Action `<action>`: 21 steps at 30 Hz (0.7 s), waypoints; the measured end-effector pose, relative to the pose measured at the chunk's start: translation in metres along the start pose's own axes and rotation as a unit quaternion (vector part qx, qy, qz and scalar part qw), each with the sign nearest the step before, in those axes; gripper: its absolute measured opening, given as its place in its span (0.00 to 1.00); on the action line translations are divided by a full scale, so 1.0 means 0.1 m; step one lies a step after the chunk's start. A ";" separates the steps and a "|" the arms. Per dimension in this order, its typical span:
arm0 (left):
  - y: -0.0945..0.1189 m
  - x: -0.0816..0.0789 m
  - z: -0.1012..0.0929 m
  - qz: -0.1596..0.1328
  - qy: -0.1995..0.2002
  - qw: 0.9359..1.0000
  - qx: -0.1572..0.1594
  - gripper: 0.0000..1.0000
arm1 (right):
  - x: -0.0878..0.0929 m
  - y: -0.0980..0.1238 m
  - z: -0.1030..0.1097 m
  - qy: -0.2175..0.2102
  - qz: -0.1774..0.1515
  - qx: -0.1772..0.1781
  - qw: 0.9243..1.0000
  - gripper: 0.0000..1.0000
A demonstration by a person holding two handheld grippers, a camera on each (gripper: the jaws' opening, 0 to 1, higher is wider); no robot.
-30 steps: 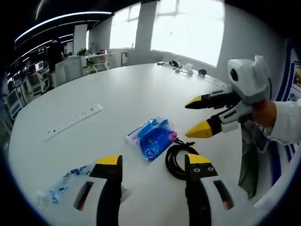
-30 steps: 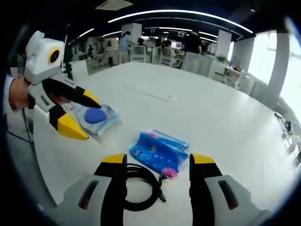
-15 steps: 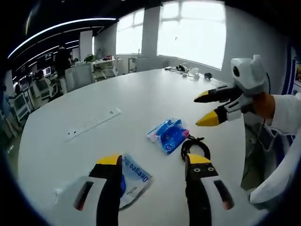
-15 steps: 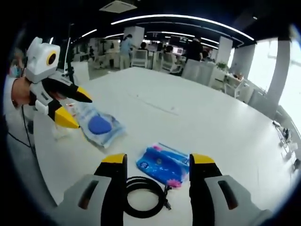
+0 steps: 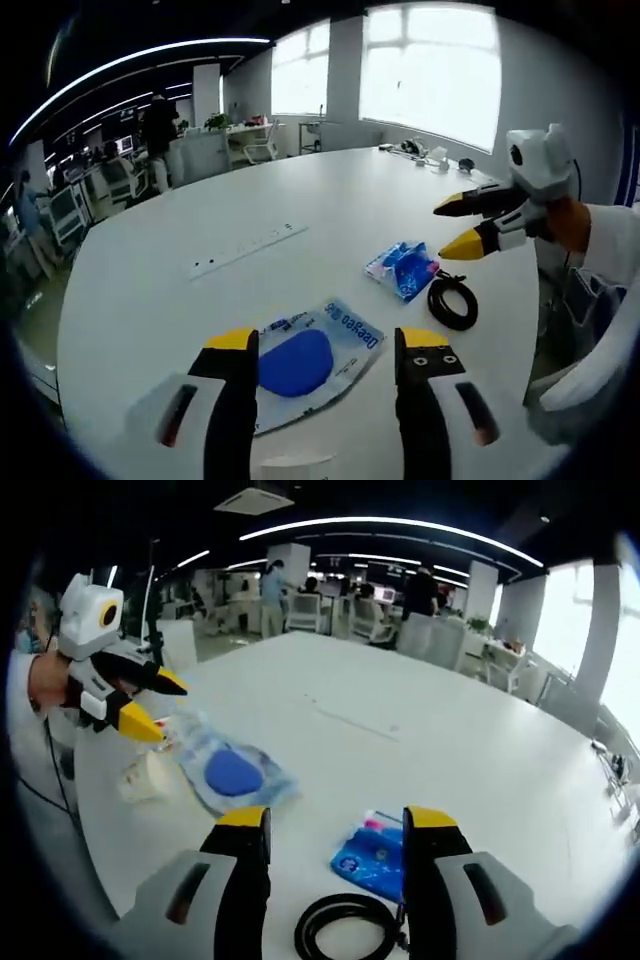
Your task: Arrange the tabletop items into an orderly group along one side of the table until the central work area is clear of visible clutter.
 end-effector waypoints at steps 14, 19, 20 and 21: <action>0.25 0.13 0.33 0.003 0.019 0.999 -0.036 0.56 | -0.06 -0.21 0.37 0.000 0.011 -0.040 0.999 0.52; 0.27 0.19 0.41 0.008 0.027 0.999 -0.042 0.56 | -0.01 -0.32 0.51 0.002 0.025 -0.055 0.998 0.51; 0.27 0.21 0.43 0.010 0.028 0.999 -0.043 0.56 | 0.01 -0.34 0.53 0.003 0.028 -0.057 0.998 0.51; 0.26 0.22 0.44 0.012 0.029 0.999 -0.044 0.56 | 0.03 -0.37 0.56 0.003 0.031 -0.059 0.998 0.51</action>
Point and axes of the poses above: the point that each gripper's makers call its tool centre point, and the gripper's own axes: y roughly backward along the fingers, z roughly to its left, x roughly out of its underside, the point moved 7 cm from there along y, roughly backward along the fingers, and after that the axes turned 11 degrees about x, right-handed, at the moved point
